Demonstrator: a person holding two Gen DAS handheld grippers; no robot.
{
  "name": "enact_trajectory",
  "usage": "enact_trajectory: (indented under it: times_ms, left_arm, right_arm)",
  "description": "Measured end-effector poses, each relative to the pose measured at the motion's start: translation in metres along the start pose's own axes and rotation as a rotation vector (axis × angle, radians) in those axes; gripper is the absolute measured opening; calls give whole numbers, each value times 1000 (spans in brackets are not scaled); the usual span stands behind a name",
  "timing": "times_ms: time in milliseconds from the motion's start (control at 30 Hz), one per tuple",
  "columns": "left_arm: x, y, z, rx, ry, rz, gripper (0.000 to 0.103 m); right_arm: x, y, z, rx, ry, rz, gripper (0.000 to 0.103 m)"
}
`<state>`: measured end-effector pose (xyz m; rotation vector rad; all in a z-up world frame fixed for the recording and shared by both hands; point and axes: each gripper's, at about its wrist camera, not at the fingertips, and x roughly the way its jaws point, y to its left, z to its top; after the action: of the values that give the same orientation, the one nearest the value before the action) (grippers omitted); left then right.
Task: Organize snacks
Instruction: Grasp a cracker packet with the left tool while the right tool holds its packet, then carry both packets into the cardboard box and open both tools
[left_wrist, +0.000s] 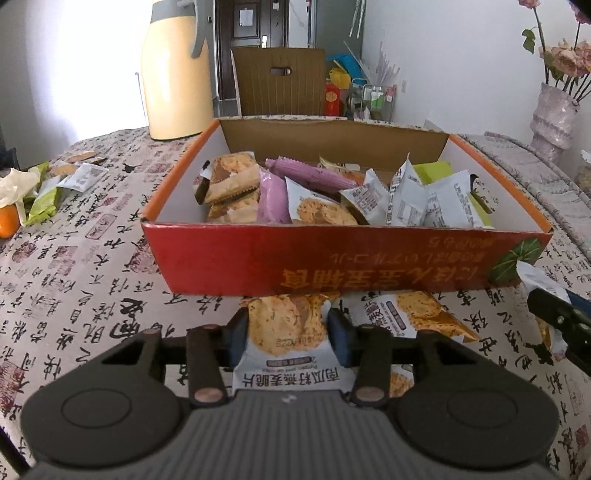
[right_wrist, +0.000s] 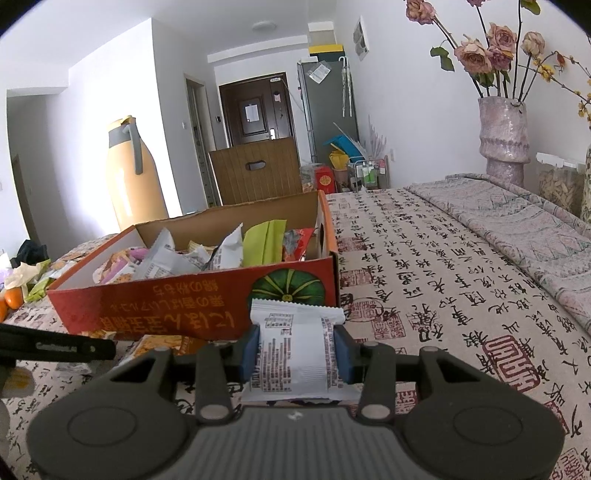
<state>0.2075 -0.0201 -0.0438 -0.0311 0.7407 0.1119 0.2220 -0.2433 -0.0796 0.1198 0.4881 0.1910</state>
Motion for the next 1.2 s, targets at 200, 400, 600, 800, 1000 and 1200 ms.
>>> enact_trajectory:
  times_ms: [200,400,600,800,1000,1200]
  left_arm:
    - [-11,7,-1,-6,-23,-8,46]
    - [-28,12,-2,-7,-67,-22,46]
    - [-50,15,1,-8,-138,-44,46]
    - [-66,18,11,-10,-197,-64,46]
    - [-76,15,28,-9,-252,-83,46]
    - [-77,14,49,-25,-298,-98,46]
  right_arm:
    - [-2,2,0,-6,-13,1,41]
    - [-9,6,-1,-25,-55,3,41]
    - [-20,10,-1,-45,-113,8,41]
    - [-34,14,7,-53,-165,14,41]
    - [-48,26,26,-71,-224,29,41]
    - [-42,40,53,-95,-266,39,41]
